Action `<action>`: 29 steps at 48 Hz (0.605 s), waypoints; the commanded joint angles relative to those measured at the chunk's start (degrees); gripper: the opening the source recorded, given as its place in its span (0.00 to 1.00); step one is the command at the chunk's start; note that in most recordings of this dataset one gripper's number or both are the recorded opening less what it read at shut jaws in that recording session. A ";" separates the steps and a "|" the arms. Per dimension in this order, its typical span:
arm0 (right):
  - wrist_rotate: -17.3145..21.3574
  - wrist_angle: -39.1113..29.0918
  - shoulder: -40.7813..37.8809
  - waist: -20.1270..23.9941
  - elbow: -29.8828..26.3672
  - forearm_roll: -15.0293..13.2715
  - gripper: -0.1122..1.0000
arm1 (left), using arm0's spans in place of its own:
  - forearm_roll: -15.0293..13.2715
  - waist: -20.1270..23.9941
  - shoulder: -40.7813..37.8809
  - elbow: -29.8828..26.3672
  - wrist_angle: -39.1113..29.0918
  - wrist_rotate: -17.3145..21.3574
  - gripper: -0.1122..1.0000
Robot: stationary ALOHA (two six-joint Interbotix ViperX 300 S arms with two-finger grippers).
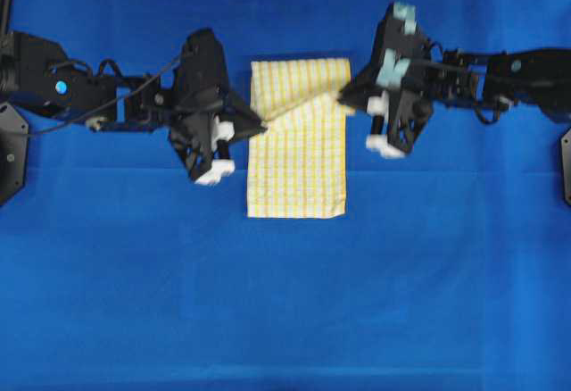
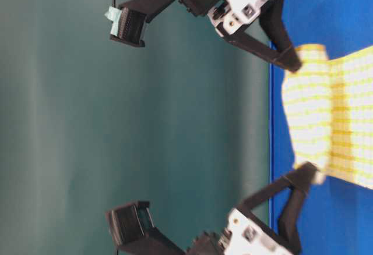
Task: Fold the yellow towel.
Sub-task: 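Lift the top end and fold it down onto the strip's lower half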
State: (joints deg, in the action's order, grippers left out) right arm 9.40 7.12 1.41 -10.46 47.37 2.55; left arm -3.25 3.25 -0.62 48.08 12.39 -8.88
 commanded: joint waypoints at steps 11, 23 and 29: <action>0.00 0.18 1.05 5.45 0.00 3.60 0.15 | 0.00 -5.27 1.41 -0.09 0.44 -2.90 0.12; -0.09 0.44 0.62 7.65 -0.09 4.31 0.15 | 0.00 -7.65 1.32 0.00 0.35 -3.08 0.12; -0.09 0.79 -0.09 8.61 -0.26 4.75 0.15 | -0.09 -7.91 1.32 0.18 0.35 -3.08 0.12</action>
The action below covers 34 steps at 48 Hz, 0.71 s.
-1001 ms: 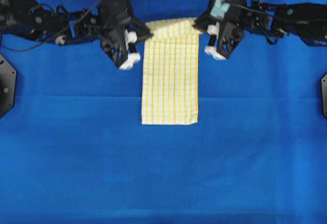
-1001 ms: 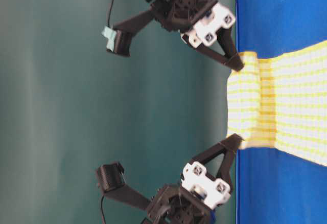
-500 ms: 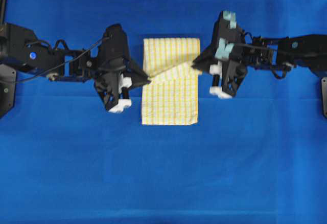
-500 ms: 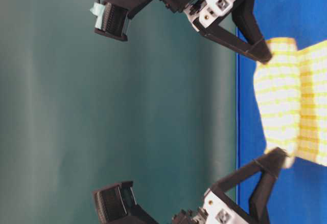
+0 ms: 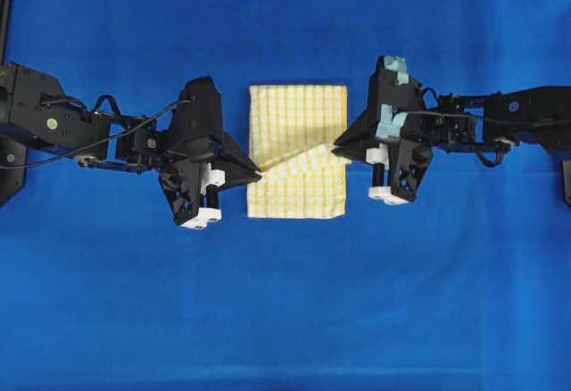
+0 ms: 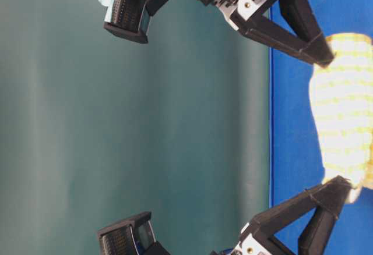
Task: Fold the yellow towel.
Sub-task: 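Lift the top end and fold it down onto the strip's lower half, then open both grippers and pull them away from the folded towel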
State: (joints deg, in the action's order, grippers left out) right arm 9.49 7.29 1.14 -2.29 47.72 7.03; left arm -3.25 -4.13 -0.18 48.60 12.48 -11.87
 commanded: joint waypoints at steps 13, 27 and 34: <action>-0.18 2.20 -2.46 2.81 -0.88 2.20 0.15 | -0.09 -1.14 0.53 -0.09 0.26 -0.09 0.12; -0.18 2.20 -2.55 4.31 -0.97 3.16 0.15 | -0.09 -3.96 -0.53 -0.88 0.35 -0.09 0.12; -0.18 2.11 -2.55 4.57 -0.97 3.25 0.15 | -0.09 -4.13 -0.62 -0.97 0.35 -0.09 0.12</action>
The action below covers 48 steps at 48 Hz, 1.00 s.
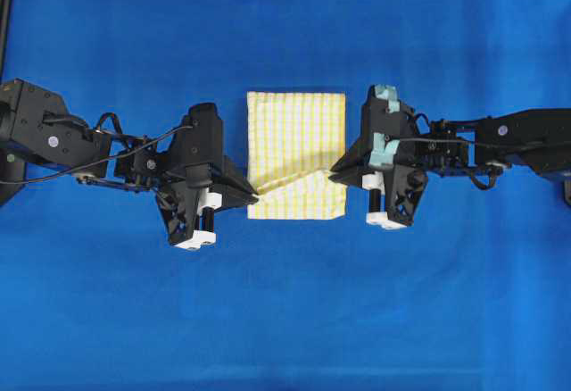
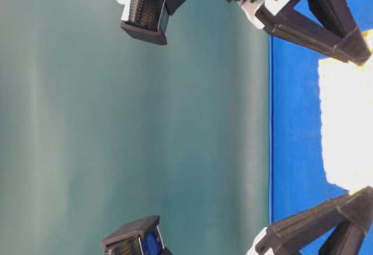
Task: Fold the yellow towel.
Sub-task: 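Open both grippers and pull them away from the folded towel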
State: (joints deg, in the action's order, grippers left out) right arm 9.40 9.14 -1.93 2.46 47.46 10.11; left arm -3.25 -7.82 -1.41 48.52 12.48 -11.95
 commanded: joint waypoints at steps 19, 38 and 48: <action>-0.09 0.18 0.53 0.18 -0.79 0.18 0.16 | -0.09 -0.09 0.09 -1.05 0.18 0.09 0.13; -0.53 -0.79 2.99 1.05 -1.41 0.18 0.80 | 0.18 0.70 5.10 -0.70 -3.08 1.14 0.69; -0.88 -4.31 9.93 0.97 -0.97 -1.49 0.75 | 0.26 2.29 10.72 -0.26 -8.79 1.14 0.71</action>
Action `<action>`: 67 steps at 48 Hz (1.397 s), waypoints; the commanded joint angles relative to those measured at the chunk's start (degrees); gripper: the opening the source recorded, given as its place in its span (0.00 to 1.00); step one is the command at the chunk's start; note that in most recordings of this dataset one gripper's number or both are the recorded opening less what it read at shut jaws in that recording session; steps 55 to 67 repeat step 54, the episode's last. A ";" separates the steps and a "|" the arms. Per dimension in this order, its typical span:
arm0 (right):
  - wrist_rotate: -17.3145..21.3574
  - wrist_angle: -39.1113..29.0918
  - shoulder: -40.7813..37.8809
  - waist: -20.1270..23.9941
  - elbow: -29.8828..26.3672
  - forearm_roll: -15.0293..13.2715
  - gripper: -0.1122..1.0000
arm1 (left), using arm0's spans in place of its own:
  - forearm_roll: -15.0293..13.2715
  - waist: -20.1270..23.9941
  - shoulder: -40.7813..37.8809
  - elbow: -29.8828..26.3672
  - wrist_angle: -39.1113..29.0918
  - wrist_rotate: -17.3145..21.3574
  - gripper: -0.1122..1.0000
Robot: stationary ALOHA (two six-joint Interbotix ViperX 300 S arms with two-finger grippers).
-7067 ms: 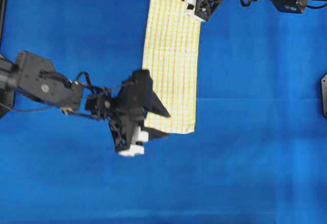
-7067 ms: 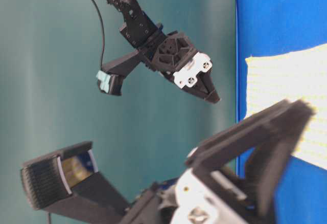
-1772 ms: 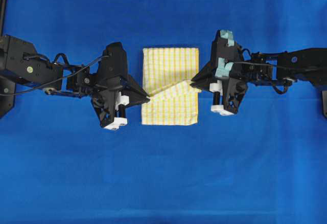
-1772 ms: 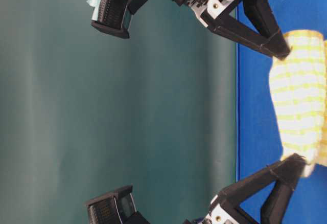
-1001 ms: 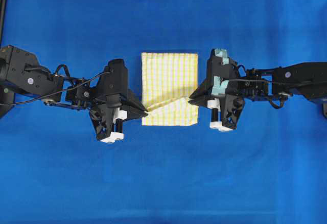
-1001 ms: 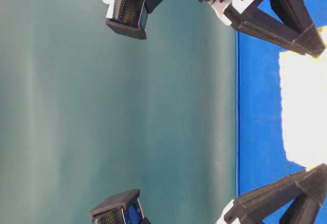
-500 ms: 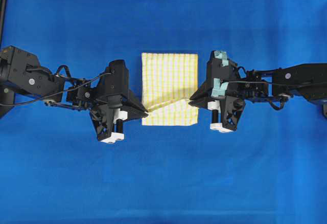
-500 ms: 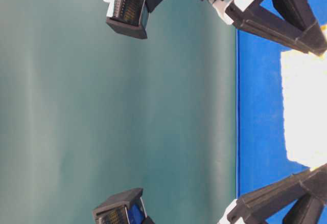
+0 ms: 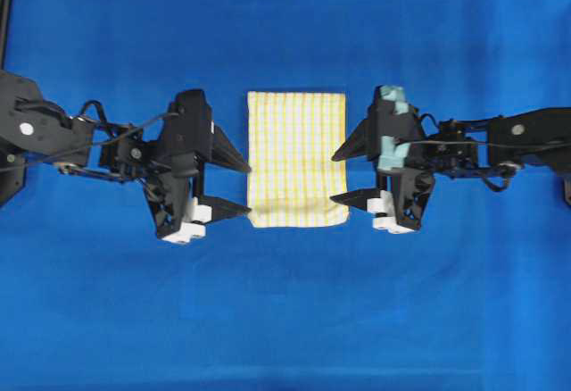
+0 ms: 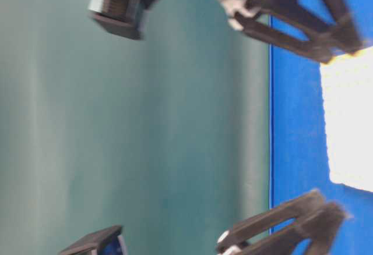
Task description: Fold the yellow towel.
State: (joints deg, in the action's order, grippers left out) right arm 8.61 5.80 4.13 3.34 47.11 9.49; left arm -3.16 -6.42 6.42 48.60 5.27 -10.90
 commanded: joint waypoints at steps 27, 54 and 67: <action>-0.09 -13.97 30.85 -1.49 7.21 -8.70 0.75 | 0.44 2.02 25.84 8.17 -7.38 2.55 0.69; 0.09 -23.20 56.51 -1.49 21.18 -10.90 0.75 | 0.44 2.02 49.39 23.99 -7.38 3.60 0.69; 0.09 -23.20 56.51 -1.49 21.18 -10.90 0.75 | 0.44 2.02 49.39 23.99 -7.38 3.60 0.69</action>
